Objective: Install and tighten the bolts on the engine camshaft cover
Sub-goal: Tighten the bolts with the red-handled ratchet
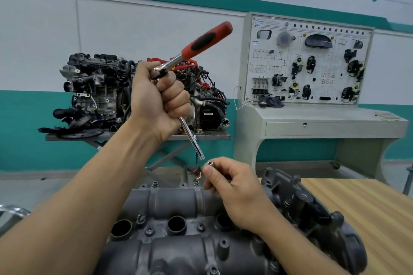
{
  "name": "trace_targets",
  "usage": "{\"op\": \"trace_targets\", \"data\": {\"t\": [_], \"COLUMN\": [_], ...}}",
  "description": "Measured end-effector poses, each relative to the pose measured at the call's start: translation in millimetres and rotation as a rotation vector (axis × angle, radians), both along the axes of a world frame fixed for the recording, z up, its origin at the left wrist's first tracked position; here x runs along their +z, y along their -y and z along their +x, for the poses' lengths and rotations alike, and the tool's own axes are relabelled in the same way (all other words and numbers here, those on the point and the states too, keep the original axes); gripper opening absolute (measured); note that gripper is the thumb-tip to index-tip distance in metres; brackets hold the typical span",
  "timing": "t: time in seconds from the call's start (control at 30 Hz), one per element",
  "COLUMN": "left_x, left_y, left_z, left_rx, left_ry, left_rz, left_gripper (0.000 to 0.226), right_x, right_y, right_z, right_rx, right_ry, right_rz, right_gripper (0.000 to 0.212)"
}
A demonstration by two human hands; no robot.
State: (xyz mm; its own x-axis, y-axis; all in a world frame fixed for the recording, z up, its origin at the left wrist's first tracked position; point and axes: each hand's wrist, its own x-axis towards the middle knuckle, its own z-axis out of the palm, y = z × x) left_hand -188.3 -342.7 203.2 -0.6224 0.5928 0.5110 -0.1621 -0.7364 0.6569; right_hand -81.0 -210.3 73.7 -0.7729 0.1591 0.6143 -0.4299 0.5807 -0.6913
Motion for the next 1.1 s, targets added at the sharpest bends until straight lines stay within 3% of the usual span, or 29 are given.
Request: {"op": "trace_targets", "data": {"t": [0.17,0.37,0.9,1.1], "left_x": [-5.8,-7.1,-4.4,-4.2], "left_y": [-5.9,-9.4,-6.5,-9.5], "left_z": [3.1,9.3,12.7,12.6], "left_rx": [0.113,0.106,0.049,0.036], "left_ry": [0.017,-0.025,-0.053,-0.122], "left_rz": [0.019,-0.024,-0.029,-0.116], "left_gripper": [0.05,0.053,0.051,0.046], "right_x": [-2.0,-4.7,0.7,1.0], "right_y": [-2.4,-3.5,-1.6,-4.1], "right_z": [-0.6,-3.2,2.3,1.9], "right_rx": [-0.012,-0.048,-0.076,-0.058], "right_ry": [-0.03,-0.042,0.025,0.042], "right_rz": [-0.027,-0.049,0.137,0.26], "right_gripper": [0.008,0.011,0.024,0.025]}}
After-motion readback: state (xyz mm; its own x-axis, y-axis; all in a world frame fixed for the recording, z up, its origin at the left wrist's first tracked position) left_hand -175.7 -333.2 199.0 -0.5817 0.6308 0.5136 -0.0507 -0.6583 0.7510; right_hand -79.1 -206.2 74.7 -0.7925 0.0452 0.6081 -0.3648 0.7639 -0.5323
